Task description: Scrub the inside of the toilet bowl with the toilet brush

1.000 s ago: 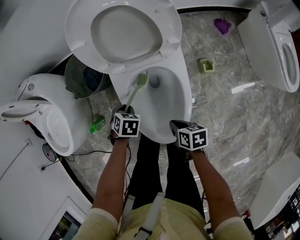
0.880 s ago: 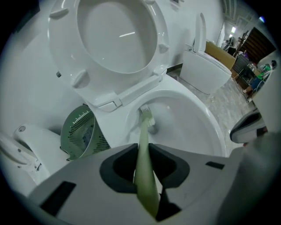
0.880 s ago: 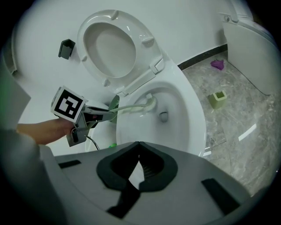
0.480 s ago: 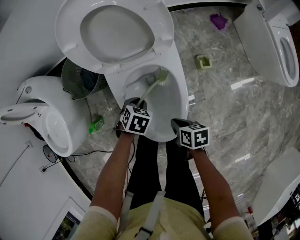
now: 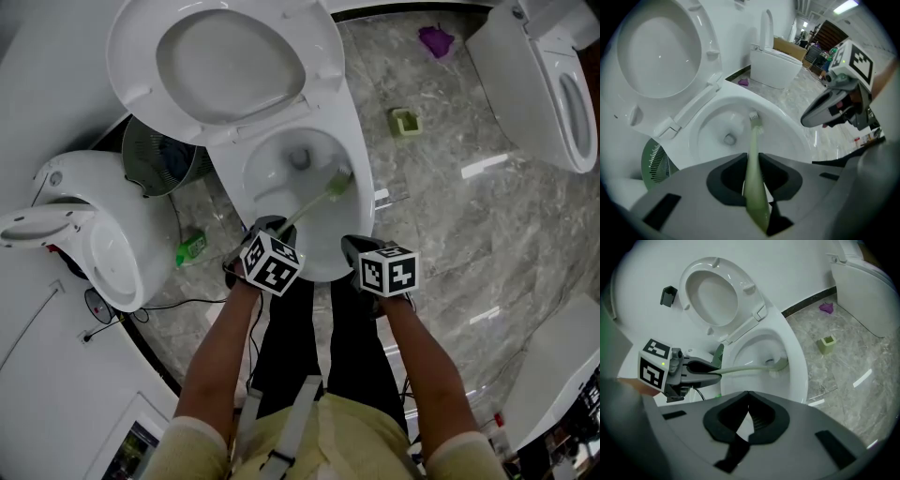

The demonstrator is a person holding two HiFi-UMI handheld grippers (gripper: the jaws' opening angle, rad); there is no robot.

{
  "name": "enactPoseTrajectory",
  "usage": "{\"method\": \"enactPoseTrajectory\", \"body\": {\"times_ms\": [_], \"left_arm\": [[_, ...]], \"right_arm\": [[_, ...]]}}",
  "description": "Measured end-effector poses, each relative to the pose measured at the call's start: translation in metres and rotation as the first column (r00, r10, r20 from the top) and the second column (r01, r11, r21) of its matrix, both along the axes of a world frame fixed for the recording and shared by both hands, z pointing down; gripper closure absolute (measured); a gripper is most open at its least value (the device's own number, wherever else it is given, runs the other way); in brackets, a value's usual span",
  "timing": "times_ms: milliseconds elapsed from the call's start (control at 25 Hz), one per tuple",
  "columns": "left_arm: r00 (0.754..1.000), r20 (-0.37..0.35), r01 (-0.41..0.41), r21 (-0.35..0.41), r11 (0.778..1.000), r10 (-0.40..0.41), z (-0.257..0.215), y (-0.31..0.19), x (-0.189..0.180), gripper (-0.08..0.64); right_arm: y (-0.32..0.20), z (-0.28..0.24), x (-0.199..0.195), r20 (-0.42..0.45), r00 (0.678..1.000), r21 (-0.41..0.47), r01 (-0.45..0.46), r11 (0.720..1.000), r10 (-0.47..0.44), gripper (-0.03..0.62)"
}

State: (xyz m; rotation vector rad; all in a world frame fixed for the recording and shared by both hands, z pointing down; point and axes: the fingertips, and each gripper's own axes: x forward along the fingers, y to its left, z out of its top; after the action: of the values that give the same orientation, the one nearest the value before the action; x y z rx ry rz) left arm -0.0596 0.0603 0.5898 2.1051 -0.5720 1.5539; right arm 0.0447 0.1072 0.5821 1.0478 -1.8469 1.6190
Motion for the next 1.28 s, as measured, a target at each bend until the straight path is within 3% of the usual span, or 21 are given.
{"method": "enactPoseTrajectory", "body": {"times_ms": [200,480,800,960,1280], "left_arm": [[0.994,0.021,-0.102,-0.018,0.995,0.103,0.0,0.027,-0.009,0.477],[0.992,0.005,-0.128,-0.056,0.99,0.128,0.0,0.055,-0.016,0.478],[0.977,0.034,-0.205,-0.091,0.975,0.209,0.001,0.084,-0.038,0.477],[0.977,0.041,-0.206,-0.109,0.972,0.211,0.001,0.095,-0.051,0.477],[0.964,0.164,-0.195,-0.099,0.976,0.209,0.005,0.09,-0.09,0.478]], "right_arm": [[0.002,0.001,-0.003,-0.002,1.0,-0.002,0.019,1.0,-0.019,0.577],[0.004,0.003,-0.01,-0.006,0.999,-0.006,0.049,0.999,-0.049,0.577],[0.008,0.006,-0.023,-0.01,0.996,-0.021,0.086,0.996,-0.086,0.577],[0.01,0.009,-0.031,-0.009,0.994,-0.029,0.106,0.994,-0.106,0.577],[0.01,0.008,-0.043,-0.009,0.991,-0.034,0.131,0.991,-0.132,0.577]]}}
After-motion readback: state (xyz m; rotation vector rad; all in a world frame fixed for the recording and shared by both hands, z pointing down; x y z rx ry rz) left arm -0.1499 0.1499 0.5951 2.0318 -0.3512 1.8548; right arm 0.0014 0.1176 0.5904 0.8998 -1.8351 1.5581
